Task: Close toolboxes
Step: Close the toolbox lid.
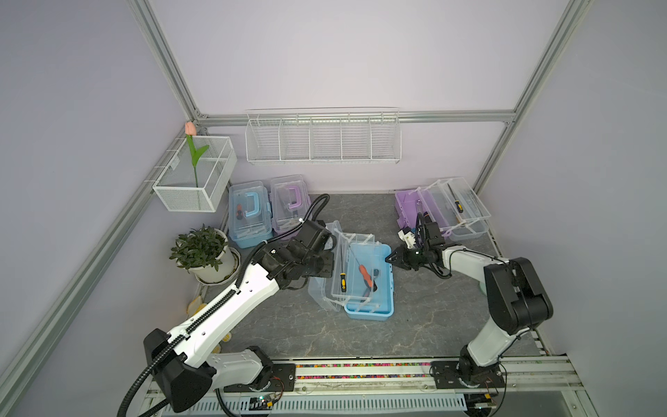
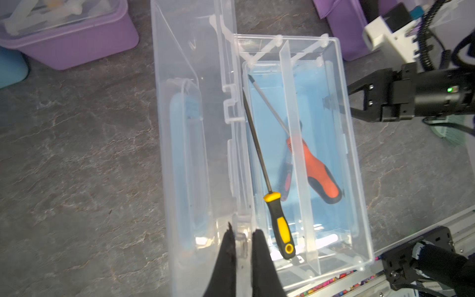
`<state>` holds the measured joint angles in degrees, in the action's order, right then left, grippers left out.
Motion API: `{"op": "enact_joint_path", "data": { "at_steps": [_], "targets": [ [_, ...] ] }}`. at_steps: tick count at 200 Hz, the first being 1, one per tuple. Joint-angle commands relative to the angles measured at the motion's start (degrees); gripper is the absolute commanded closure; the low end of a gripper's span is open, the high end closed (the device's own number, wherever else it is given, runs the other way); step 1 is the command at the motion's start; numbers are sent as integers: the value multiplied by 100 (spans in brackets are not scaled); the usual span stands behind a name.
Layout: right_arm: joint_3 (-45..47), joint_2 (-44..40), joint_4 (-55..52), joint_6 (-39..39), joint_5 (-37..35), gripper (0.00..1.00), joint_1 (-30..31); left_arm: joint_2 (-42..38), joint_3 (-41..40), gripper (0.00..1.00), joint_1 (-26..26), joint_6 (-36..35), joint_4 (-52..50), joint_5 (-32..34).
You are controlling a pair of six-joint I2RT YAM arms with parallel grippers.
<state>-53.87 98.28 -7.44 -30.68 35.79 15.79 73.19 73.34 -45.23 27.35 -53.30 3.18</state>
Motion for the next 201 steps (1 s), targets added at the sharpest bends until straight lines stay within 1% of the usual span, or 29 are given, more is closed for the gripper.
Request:
{"op": "enact_joint_path", "data": {
  "at_steps": [1,17,35,107,146,168,188,201],
  "targets": [
    [70,-62,125,-61,378,74,205,506,-15,95,-383,18,1087,-1317],
    [70,-106,73,-46,376,70,205,614,-4,91,-444,33,1214,-1391],
    [70,-166,-51,43,308,67,154,751,52,90,-484,33,1242,-1397],
    [126,-594,-625,355,47,66,-139,987,-2,90,-603,94,1523,-1483],
    [148,-1109,-1047,533,-203,62,-351,1028,-6,88,-618,156,1710,-1550],
    [175,-1503,-1345,637,-440,61,-359,1077,0,86,-660,203,1901,-1687],
    [184,-1899,-1569,648,-651,59,-358,1126,89,82,-687,209,1929,-1679],
    [167,-2105,-1689,641,-770,59,-252,1149,135,77,-686,200,1911,-1646]
  ]
}}
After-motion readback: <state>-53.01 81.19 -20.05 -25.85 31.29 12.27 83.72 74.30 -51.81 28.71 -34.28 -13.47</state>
